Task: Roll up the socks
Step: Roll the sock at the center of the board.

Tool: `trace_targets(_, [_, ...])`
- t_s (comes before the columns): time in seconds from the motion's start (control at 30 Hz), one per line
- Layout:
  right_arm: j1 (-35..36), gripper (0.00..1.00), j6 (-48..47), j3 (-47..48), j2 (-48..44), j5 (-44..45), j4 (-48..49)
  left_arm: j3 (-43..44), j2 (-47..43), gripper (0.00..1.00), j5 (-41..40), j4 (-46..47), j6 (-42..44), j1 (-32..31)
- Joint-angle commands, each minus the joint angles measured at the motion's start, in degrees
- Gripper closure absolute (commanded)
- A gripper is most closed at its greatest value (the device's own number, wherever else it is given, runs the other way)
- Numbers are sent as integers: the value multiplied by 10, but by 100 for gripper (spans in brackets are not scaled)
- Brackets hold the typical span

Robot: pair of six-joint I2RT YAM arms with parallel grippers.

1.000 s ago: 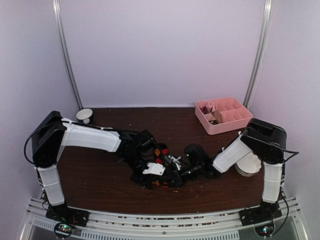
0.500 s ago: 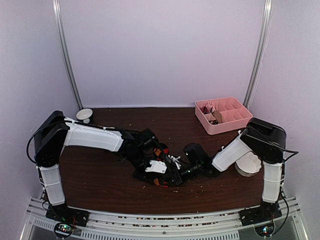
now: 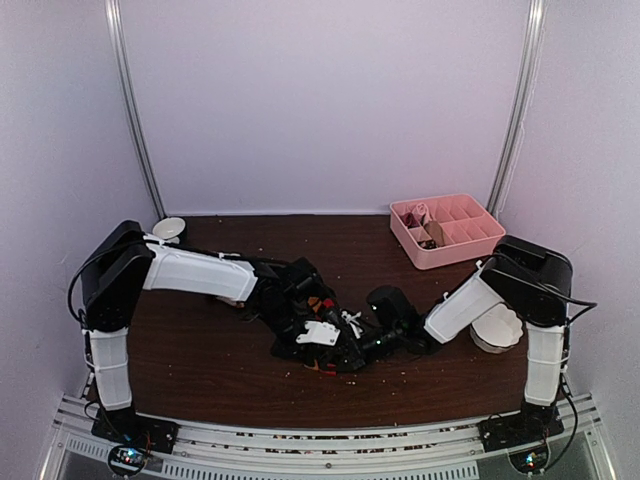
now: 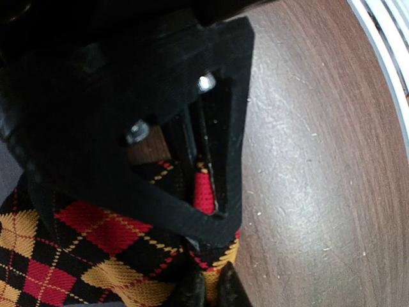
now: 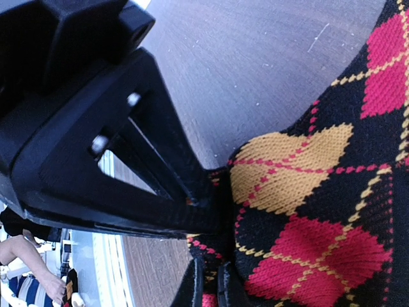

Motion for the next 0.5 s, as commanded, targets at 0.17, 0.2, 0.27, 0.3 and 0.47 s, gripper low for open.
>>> trace_targets(0.17, [-8, 90, 8, -79, -15, 98, -31, 33, 52, 100, 62, -77, -18, 43])
trace_targets(0.2, [-7, 86, 7, -89, -29, 107, -16, 37, 56, 100, 73, -91, -18, 49])
trace_targets(0.27, [-6, 81, 0, -115, -58, 127, 17, 50, 68, 100, 95, -121, -17, 56])
trace_targets(0.3, [-5, 78, -6, -129, -75, 142, 31, 55, 73, 100, 106, -142, -18, 58])
trace_targets(0.47, [21, 65, -75, -183, -173, 251, 29, 88, 112, 100, 152, -222, -21, 60])
